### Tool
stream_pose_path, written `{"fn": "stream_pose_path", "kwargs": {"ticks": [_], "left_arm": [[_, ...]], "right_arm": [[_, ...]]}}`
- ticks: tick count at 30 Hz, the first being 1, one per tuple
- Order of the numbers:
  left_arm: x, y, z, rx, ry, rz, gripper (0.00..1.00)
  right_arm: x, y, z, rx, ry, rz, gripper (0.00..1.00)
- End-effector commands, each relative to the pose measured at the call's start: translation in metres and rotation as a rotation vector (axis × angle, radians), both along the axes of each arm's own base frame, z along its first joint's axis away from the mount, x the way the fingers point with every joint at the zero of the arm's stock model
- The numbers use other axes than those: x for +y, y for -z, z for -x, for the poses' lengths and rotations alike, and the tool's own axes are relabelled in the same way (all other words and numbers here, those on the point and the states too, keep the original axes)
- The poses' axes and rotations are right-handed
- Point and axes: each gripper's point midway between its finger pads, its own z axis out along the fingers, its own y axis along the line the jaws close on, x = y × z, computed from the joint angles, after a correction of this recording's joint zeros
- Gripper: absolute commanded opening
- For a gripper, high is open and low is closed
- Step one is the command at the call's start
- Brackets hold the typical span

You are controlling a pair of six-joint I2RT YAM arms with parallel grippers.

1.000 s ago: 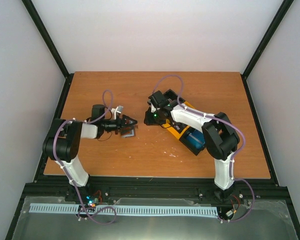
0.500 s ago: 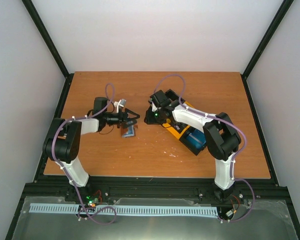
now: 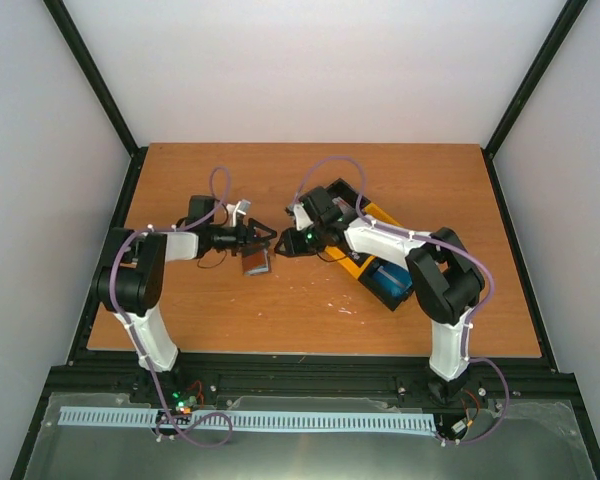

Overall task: Put the credit cards into the card holder
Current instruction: Close the card holder at the center of the board.

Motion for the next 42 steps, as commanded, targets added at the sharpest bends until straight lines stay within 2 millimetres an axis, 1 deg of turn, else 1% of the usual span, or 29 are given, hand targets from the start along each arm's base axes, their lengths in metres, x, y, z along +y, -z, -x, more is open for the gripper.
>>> {"fn": "stream_pose_path", "kwargs": {"ticks": [1, 5, 11, 15, 19, 25, 28, 34, 37, 39, 42], "left_arm": [[0.0, 0.006, -0.015, -0.043, -0.002, 0.002, 0.71], [-0.001, 0.017, -0.024, -0.019, -0.011, -0.007, 0.7], [0.006, 0.035, -0.03, 0.032, -0.057, -0.045, 0.7], [0.012, 0.032, -0.032, 0.035, -0.076, -0.056, 0.69], [0.011, 0.031, -0.031, 0.045, -0.051, -0.063, 0.69], [0.016, 0.042, -0.026, 0.095, -0.045, -0.076, 0.66], [0.017, 0.039, -0.026, 0.095, -0.043, -0.084, 0.65], [0.023, 0.02, -0.032, 0.075, -0.092, -0.138, 0.66], [0.036, 0.013, -0.034, 0.084, -0.186, -0.229, 0.69], [0.049, 0.016, -0.03, 0.132, -0.268, -0.306, 0.7], [0.066, 0.013, -0.024, 0.161, -0.367, -0.389, 0.72]], "right_arm": [[0.025, -0.022, 0.026, -0.071, -0.122, -0.115, 0.38], [0.035, -0.024, 0.03, -0.108, -0.15, -0.145, 0.36], [0.044, -0.011, 0.022, -0.126, -0.132, -0.146, 0.28], [0.045, 0.001, 0.021, -0.127, -0.138, -0.14, 0.25], [0.047, 0.016, 0.021, -0.138, -0.161, -0.122, 0.22], [0.053, 0.033, 0.017, -0.184, -0.208, -0.104, 0.21], [0.053, 0.047, 0.017, -0.163, -0.213, -0.084, 0.21], [0.047, 0.072, 0.017, -0.128, -0.191, -0.017, 0.22], [0.044, 0.075, 0.018, -0.12, -0.182, -0.001, 0.22], [0.043, 0.075, 0.018, -0.117, -0.178, 0.004, 0.22], [0.043, 0.071, 0.018, -0.113, -0.178, 0.006, 0.22]]}}
